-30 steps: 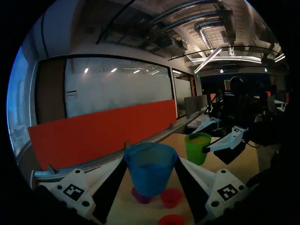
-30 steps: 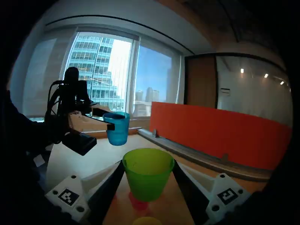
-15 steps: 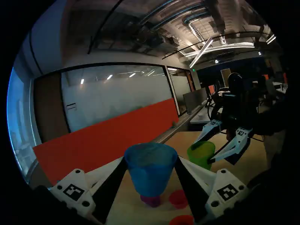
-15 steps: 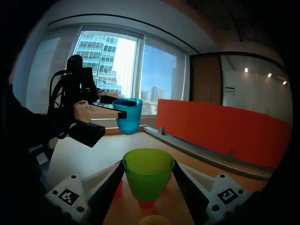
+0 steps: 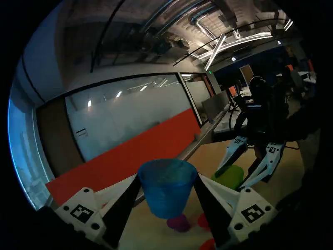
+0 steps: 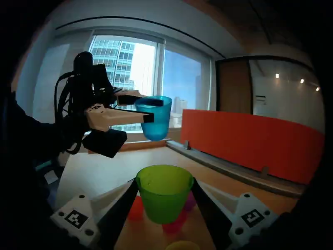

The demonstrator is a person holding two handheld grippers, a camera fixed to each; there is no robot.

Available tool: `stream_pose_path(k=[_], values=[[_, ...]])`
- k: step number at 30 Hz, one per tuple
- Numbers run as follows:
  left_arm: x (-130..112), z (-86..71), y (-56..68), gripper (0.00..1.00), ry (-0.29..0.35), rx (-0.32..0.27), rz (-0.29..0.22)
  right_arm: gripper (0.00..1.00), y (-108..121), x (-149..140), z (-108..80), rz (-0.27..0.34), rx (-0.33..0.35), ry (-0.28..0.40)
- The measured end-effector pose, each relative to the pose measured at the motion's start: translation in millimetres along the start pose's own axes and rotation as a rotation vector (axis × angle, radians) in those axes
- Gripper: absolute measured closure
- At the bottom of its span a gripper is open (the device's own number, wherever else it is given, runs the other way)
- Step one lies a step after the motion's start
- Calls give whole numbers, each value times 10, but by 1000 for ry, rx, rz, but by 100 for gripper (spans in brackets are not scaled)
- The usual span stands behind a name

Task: Pour water

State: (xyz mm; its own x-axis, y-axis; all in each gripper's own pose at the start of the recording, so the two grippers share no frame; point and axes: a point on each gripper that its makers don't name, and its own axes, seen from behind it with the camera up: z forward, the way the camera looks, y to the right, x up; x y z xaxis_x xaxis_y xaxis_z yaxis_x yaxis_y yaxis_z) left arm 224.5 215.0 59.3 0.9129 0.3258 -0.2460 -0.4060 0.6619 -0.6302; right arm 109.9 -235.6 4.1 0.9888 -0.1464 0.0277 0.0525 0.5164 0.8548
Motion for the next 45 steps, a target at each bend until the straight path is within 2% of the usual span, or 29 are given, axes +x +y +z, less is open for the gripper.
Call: stream_pose_path(k=[16, 38, 45], values=[[104, 50, 35, 13, -11, 15, 156, 8, -183, 2, 106, 0, 43, 10], [209, 65, 106, 13, -14, 30, 306, 7, -370, -49, 233, -3, 95, 6], [260, 5, 115, 13, -4, 37, 359, 8, -372, -51, 242, -4, 97, 5]])
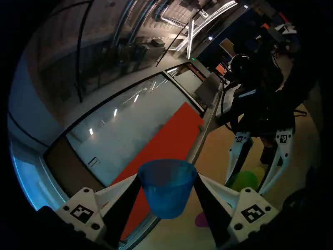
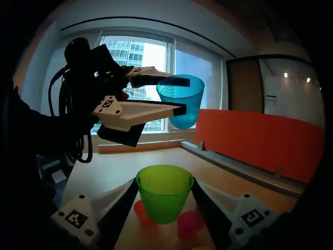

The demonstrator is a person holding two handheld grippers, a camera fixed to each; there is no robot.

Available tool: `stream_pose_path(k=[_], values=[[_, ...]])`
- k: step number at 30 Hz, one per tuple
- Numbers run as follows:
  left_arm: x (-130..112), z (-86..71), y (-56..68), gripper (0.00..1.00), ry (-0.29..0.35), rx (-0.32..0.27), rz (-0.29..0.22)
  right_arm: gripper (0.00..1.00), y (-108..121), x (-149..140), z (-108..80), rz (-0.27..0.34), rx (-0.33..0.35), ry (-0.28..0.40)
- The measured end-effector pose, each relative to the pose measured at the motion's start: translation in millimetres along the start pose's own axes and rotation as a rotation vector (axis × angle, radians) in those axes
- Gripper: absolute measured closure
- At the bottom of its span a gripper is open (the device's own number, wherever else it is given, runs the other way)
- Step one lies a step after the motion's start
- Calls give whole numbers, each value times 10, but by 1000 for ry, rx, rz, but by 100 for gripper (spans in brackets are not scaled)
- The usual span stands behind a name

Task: Pour water

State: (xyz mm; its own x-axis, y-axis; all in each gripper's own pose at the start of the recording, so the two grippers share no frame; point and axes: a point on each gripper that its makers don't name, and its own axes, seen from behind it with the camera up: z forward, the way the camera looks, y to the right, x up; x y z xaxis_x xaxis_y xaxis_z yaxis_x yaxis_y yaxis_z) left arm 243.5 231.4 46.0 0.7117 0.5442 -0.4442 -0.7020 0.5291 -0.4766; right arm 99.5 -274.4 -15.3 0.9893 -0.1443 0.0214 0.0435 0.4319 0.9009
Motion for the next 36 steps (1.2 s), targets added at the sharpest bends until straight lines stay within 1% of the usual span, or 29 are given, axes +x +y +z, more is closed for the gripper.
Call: stream_pose_path(k=[3, 11, 17, 26, 36], values=[[15, -11, -7, 13, 1, 4, 29, 8, 0, 7, 3, -1, 1, -1], [44, 27, 27, 13, 1, 0, 97, 7, 14, 14, 16, -3, -1, 0], [59, 40, 2, 13, 3, 6, 134, 7, 14, 15, 20, -5, -3, -1], [99, 27, 6, 13, 7, 14, 196, 7, 41, -8, 23, -4, -11, -4], [109, 43, -17, 13, 0, 21, 247, 8, 30, -10, 32, -3, -10, -4]])
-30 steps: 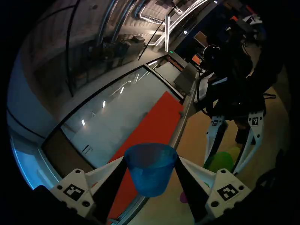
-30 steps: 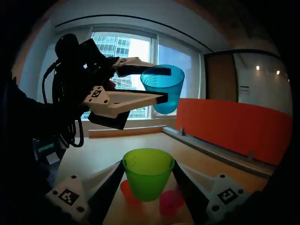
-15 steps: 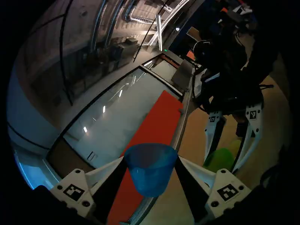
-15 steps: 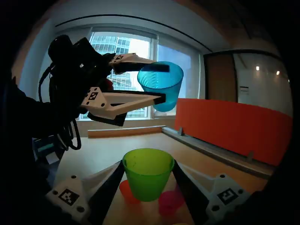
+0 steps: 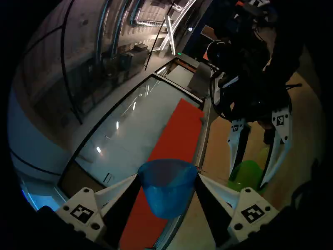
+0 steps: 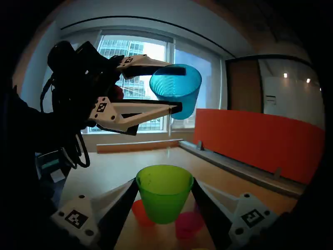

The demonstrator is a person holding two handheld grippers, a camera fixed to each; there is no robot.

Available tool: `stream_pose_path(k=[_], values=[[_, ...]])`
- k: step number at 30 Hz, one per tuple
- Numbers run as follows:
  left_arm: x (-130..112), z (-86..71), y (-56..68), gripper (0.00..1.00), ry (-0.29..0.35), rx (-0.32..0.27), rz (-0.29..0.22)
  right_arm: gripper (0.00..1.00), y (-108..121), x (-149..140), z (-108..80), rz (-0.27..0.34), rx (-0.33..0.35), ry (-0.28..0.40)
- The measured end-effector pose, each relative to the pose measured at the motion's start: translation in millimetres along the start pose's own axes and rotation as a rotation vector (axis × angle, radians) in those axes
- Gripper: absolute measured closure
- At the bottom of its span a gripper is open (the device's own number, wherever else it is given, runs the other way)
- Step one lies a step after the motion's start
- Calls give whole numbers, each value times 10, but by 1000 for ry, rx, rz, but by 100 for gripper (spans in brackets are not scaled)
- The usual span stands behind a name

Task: Pour water

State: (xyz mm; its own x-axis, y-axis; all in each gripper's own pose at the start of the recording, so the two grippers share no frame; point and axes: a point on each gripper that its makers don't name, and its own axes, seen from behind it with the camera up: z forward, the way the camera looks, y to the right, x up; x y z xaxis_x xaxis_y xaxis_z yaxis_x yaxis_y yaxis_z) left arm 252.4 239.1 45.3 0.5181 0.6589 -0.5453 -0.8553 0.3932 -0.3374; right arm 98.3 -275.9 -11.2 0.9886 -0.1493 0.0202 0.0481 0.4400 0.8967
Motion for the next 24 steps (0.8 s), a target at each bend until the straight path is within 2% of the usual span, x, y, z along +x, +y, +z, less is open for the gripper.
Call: stream_pose_path(k=[24], values=[[71, 38, 28, 13, 2, -6, 89, 8, 23, 13, -22, -3, -2, 5]])
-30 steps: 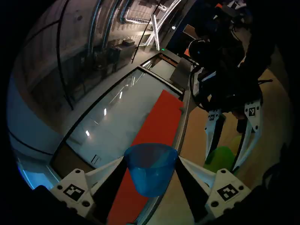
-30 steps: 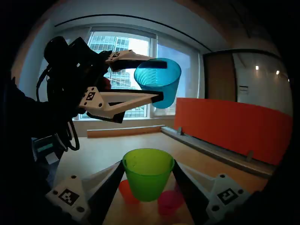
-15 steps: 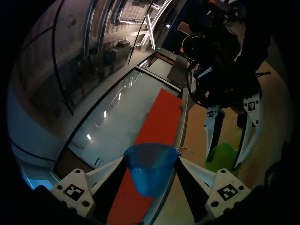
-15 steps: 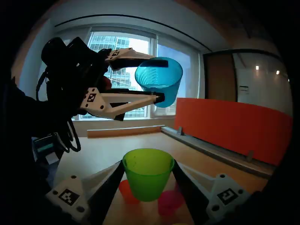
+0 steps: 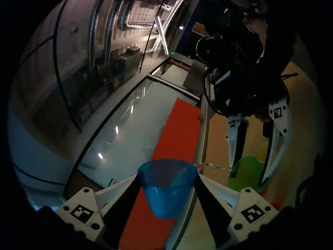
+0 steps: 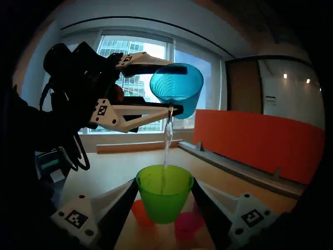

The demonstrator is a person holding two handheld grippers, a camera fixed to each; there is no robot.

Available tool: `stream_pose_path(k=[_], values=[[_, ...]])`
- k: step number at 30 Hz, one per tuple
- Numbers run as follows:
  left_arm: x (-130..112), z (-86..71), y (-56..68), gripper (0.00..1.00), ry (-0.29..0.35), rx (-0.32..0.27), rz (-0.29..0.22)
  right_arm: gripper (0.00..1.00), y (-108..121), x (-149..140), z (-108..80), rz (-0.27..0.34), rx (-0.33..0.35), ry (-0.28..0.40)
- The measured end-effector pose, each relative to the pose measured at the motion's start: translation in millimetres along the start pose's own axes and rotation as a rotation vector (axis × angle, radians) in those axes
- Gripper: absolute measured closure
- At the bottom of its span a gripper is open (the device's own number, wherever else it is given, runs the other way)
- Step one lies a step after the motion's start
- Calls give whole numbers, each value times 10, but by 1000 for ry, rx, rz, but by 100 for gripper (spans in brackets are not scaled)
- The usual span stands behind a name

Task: Pour water

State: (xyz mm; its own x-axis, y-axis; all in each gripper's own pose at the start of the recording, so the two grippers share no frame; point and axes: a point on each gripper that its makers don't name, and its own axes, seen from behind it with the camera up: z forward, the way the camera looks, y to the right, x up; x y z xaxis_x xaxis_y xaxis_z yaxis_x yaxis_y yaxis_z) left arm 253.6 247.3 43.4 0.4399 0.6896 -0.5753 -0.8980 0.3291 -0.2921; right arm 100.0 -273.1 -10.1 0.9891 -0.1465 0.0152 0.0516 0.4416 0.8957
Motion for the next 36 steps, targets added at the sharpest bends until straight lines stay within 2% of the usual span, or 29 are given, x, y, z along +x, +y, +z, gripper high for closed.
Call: stream_pose_path(k=[36], values=[[81, -19, -21, 13, -2, -12, 109, 8, 50, 28, -22, -14, -10, 6]])
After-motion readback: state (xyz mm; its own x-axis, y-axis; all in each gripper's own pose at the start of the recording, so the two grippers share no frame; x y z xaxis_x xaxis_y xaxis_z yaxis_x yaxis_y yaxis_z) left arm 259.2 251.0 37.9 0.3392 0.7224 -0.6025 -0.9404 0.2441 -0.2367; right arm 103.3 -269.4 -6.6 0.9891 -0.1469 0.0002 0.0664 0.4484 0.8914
